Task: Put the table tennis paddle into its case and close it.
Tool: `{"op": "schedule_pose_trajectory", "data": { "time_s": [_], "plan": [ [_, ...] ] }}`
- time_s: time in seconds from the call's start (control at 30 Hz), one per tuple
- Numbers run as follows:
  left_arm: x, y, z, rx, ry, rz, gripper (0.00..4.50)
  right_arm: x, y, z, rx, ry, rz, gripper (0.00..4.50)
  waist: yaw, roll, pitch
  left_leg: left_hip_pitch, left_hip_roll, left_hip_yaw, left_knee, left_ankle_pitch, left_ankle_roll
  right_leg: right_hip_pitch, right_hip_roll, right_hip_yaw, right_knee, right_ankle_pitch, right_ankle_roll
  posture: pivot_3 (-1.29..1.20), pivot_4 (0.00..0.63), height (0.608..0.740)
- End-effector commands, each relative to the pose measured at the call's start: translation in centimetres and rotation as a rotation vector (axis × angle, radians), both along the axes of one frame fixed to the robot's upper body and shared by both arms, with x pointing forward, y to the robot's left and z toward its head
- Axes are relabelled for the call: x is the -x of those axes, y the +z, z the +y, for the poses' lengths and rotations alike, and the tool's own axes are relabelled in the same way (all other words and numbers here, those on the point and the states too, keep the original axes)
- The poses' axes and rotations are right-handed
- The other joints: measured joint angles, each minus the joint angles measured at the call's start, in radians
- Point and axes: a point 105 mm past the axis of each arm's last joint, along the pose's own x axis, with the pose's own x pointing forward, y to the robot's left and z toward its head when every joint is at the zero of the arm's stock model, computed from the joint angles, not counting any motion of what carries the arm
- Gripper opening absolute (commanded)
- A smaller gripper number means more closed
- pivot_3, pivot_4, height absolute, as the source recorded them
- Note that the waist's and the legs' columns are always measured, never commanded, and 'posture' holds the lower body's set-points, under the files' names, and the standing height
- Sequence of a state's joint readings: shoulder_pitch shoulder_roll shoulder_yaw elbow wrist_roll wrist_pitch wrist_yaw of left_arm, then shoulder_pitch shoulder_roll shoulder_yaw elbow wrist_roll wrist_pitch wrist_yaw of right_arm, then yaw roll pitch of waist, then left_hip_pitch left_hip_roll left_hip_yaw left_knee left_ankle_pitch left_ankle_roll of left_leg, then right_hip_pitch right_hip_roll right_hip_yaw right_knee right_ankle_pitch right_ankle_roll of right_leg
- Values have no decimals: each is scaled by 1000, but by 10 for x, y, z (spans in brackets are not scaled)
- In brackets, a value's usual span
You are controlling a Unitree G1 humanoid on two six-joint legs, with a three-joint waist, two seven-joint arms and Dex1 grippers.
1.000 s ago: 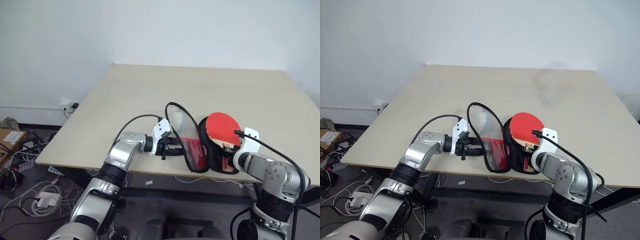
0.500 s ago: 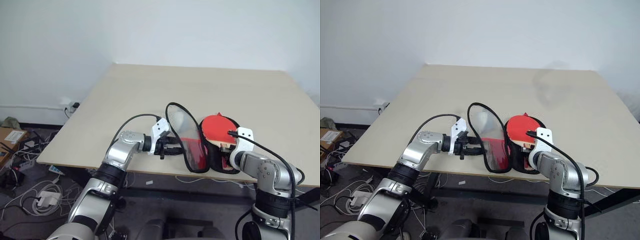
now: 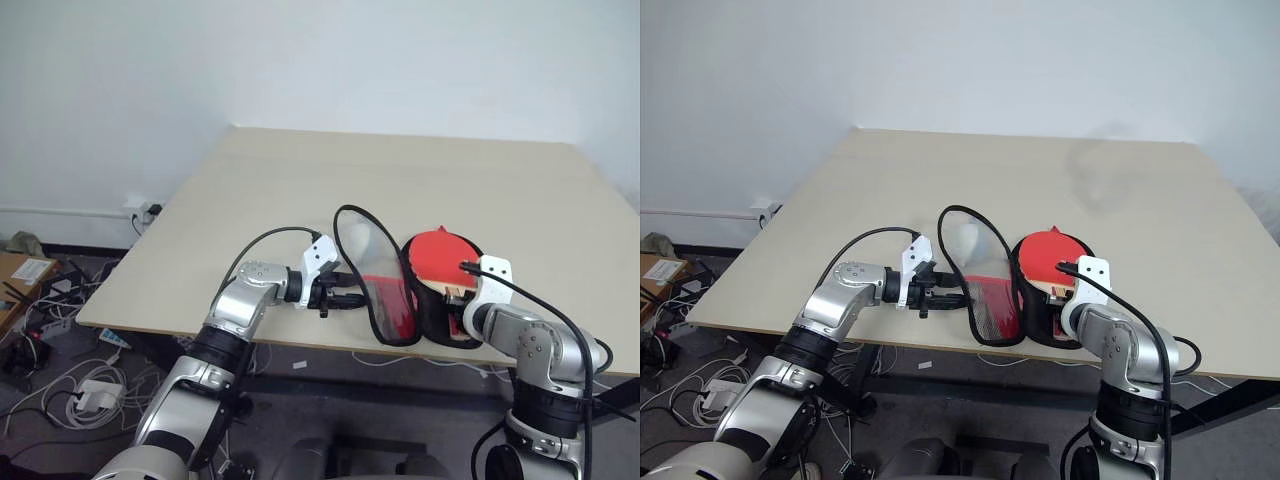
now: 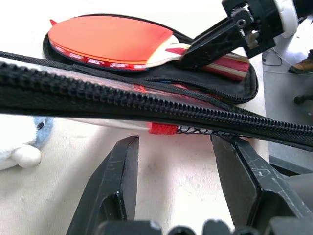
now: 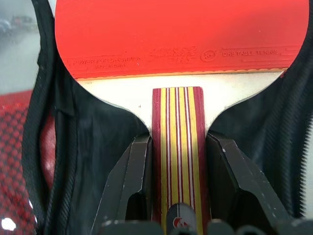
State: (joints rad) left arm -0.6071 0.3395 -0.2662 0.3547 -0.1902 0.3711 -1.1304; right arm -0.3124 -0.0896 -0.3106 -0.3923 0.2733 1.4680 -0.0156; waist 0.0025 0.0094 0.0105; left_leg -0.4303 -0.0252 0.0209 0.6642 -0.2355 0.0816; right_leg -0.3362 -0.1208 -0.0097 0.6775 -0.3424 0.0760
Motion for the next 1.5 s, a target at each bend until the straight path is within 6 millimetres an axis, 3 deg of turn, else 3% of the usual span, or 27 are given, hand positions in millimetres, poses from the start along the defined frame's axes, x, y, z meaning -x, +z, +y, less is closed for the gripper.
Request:
{"op": "schedule_pose_trajectory", "data": {
  "time_s": [0.03, 0.17, 0.4, 0.47, 0.57, 0.7, 0.8, 0.87, 0.97, 1.17, 1.3, 1.5],
  "plan": [
    [-8, 18, -2, 26, 1, -62, 2455, 8, 1, -14, 24, -47, 9, 1190, 0, 0, 0, 0, 0, 0, 0, 0, 0, 0, 0, 0, 0, 0, 0, 0, 0, 715],
    [-8, 18, -2, 28, 0, -61, 2455, 8, 0, -8, 20, -37, 11, 1190, 0, 0, 0, 0, 0, 0, 0, 0, 0, 0, 0, 0, 0, 0, 0, 0, 0, 715],
    [-8, 18, -4, 26, -6, -63, 2455, 6, 15, 14, -1, 108, -63, 3578, -1, 0, 0, 0, 0, 0, 0, 0, 0, 0, 0, 0, 0, 0, 0, 0, 0, 715],
    [-8, 18, -4, 24, -9, -65, 2455, 9, 33, 24, -9, 233, -145, 4326, -1, 0, 0, 0, 0, 0, 0, 0, 0, 0, 0, 0, 0, 0, 0, 0, 0, 715],
    [-8, 19, -6, 31, -20, -63, 2455, 11, 73, 23, -3, 344, -315, 4489, -2, 0, 1, 0, 0, 0, 0, 0, 0, 0, 0, 0, -1, 0, 0, 0, 0, 715],
    [-11, 23, -22, 55, -48, -70, 2455, 4, 153, -14, 28, 308, -645, 4489, 2, -3, 3, 0, 0, 0, 0, 0, 1, 0, 1, 0, -1, 0, 0, 0, 0, 715],
    [-12, 23, -39, 64, -80, -77, 2455, -1, 187, -38, 12, 215, -792, 4489, 6, -5, 3, 0, 0, 0, 1, -1, 1, 1, 0, 0, -1, 0, 0, 0, 0, 715],
    [-11, 23, -58, 73, -115, -85, 2455, -8, 199, -56, 0, 111, -846, 4489, 6, -6, 3, 0, 0, 0, 1, -1, 1, 1, 0, 0, -1, 0, 0, 0, 0, 715],
    [-5, 24, -83, 92, -177, -85, 2455, -17, 199, -67, -26, 17, -863, 4489, 7, -7, 3, 0, 0, 0, 1, -1, 1, 1, -1, 0, -1, 0, 0, 0, 0, 715],
    [20, 21, -125, 128, -312, -48, 2455, -26, 173, -67, -56, -74, -808, 4489, 5, -6, 3, -1, 1, 1, 0, 0, 1, 1, -1, 1, -1, 0, 0, 0, 0, 715],
    [19, 22, -128, 157, -278, 30, 2455, -26, 166, -72, -59, -131, -800, 4489, 2, -5, 3, -1, 1, 1, 0, 0, 1, 1, -1, 1, -1, 0, 0, 0, 0, 715],
    [10, 35, -108, 223, -179, 150, 2455, -23, 151, -80, -56, -197, -762, 4489, -1, -5, 3, -1, 1, 1, 0, 0, 1, 0, 0, 1, -1, 0, 0, 0, 0, 715]
  ]
}}
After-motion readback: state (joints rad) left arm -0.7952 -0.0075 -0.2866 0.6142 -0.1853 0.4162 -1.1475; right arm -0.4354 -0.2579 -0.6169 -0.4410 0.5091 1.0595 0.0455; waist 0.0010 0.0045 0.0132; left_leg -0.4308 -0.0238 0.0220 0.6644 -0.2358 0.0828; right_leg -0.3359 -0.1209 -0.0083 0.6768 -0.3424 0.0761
